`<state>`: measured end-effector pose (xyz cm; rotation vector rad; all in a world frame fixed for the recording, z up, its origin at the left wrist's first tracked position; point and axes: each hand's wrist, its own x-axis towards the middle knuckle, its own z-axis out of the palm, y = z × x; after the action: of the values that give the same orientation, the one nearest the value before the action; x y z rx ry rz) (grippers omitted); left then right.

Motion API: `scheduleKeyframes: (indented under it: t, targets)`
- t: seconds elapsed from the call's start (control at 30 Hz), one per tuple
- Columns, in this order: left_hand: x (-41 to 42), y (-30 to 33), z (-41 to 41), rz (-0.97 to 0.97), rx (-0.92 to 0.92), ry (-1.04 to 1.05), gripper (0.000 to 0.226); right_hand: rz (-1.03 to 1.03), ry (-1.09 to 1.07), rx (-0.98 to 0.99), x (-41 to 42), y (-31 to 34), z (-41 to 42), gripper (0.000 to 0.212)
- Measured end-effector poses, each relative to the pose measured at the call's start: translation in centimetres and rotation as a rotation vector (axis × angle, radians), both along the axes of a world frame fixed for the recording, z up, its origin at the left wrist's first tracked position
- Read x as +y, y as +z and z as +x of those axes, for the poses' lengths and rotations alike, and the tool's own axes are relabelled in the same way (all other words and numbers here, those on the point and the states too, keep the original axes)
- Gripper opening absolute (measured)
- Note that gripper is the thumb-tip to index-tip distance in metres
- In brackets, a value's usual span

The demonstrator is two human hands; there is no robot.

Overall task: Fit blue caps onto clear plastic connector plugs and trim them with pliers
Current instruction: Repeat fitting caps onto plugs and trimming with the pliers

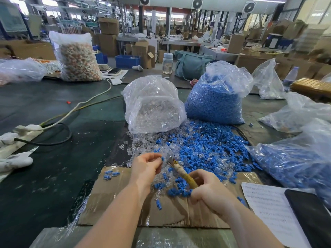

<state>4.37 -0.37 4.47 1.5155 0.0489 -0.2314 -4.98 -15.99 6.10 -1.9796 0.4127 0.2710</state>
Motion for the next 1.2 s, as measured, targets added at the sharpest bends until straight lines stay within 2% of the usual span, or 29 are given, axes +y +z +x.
scheduleKeyframes:
  t: [0.13, 0.23, 0.43, 0.5, 0.57, 0.67, 0.73, 0.97, 1.03, 1.1, 1.2]
  targets:
    - [0.5, -0.7, -0.7, -0.018, 0.056, -0.022, 0.017, -0.420, -0.174, -0.140, -1.3, -2.4, 0.2, 0.054]
    - [0.6, -1.3, -1.1, -0.017, 0.087, -0.047, 0.019, -0.707, -0.217, -0.138, -2.8, -3.7, 0.2, 0.066]
    - [0.4, -1.9, -1.4, 0.027, 0.066, -0.035, 0.014, -0.961, -0.154, -0.066, -4.2, -4.6, 0.4, 0.077]
    - [0.4, -1.9, -1.5, 0.061, 0.044, -0.037, 0.011, -1.079, -0.129, -0.072, -3.6, -4.2, 0.5, 0.074]
    - [0.2, -2.0, -1.6, 0.107, 0.007, -0.050, 0.011, -1.021, -0.088, -0.265, -2.3, -3.8, 0.8, 0.060]
    - [-0.4, -2.0, -1.9, 0.152, -0.043, -0.080, 0.012, -0.760, 0.051, -0.611, 0.7, -3.4, 1.4, 0.033]
    - [-0.8, -2.1, -2.2, 0.153, -0.070, -0.100, 0.014, -0.670, 0.085, -0.701, 2.3, -3.2, 1.7, 0.024]
    - [-0.7, -2.6, -2.8, 0.049, -0.005, -0.102, 0.019, -0.589, 0.078, -0.709, 3.1, -3.4, 1.7, 0.007]
    - [-0.6, -2.6, -3.0, 0.027, 0.020, -0.136, 0.030, -0.560, 0.051, -0.700, 3.1, -3.4, 1.6, 0.006]
    - [-0.4, -2.8, -3.3, 0.021, -0.005, -0.172, 0.043, -0.515, 0.014, -0.685, 3.1, -3.5, 1.5, 0.005]
    - [-0.4, -3.0, -3.7, 0.081, -0.109, -0.193, 0.043, -0.466, -0.015, -0.676, 3.2, -3.5, 1.5, 0.005]
